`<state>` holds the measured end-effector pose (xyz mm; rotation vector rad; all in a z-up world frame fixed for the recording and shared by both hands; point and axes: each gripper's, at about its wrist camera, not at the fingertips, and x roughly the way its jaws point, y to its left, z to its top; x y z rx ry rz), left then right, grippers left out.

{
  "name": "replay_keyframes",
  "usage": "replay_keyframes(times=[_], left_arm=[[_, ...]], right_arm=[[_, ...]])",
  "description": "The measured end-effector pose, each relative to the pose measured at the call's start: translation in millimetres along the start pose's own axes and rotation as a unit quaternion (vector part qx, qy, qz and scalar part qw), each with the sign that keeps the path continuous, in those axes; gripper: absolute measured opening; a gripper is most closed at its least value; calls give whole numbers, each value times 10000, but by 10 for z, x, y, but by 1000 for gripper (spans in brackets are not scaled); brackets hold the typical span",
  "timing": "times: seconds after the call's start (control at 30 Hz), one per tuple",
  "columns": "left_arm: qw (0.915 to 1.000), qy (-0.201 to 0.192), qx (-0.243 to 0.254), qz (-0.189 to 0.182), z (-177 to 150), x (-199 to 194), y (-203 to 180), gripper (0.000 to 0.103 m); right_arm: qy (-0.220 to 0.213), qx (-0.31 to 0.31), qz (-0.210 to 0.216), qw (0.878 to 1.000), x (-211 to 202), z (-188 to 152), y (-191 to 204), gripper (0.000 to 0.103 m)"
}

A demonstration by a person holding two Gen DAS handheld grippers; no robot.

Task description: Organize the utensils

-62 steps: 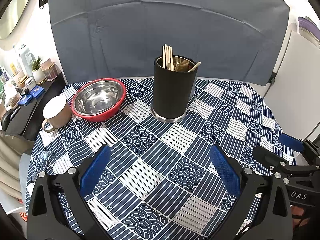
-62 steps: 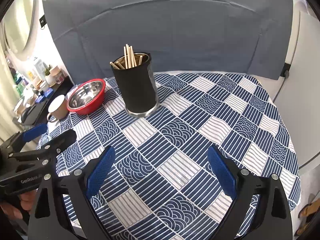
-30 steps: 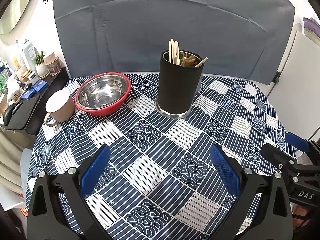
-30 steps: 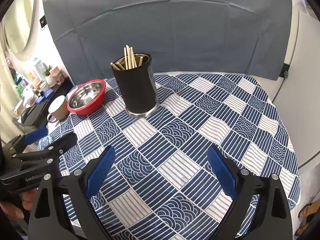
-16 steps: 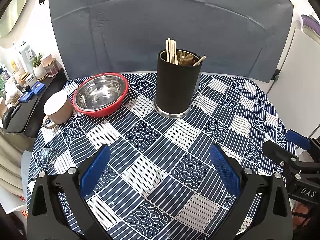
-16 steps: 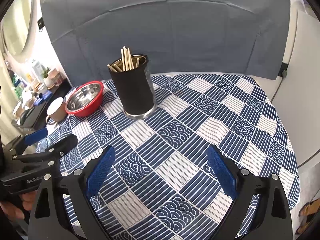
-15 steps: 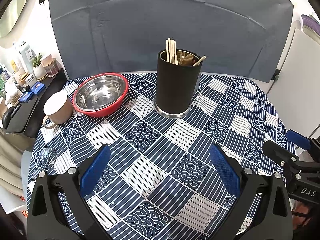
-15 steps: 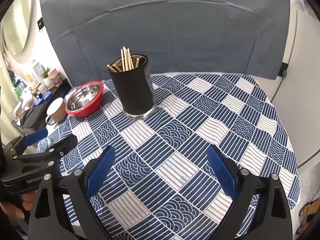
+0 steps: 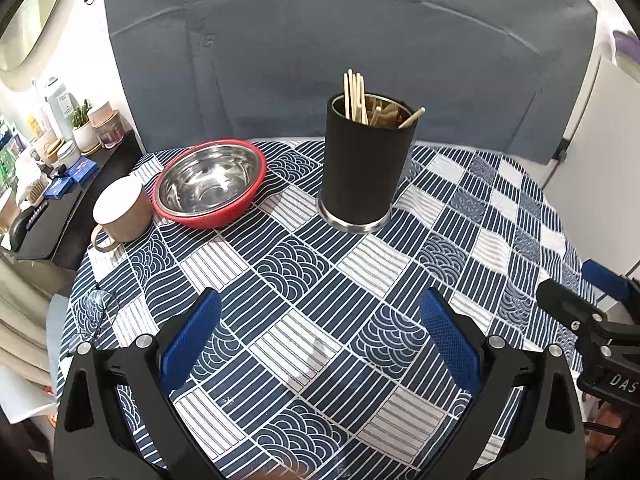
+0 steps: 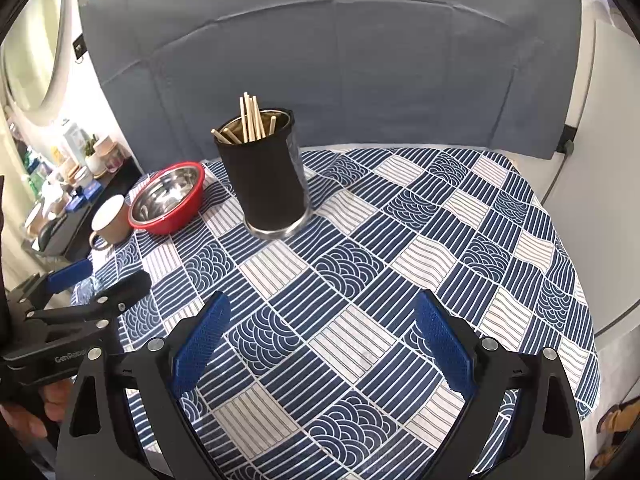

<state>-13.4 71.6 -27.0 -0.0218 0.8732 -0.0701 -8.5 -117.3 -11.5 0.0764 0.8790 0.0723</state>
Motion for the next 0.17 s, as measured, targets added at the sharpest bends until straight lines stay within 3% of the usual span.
replay_keyframes(times=[0.17], left_arm=[[9999,-125,-26,-40,2,-55,2,97]], right_arm=[[-6,-3,-14,10000,-10,-3,3,89]])
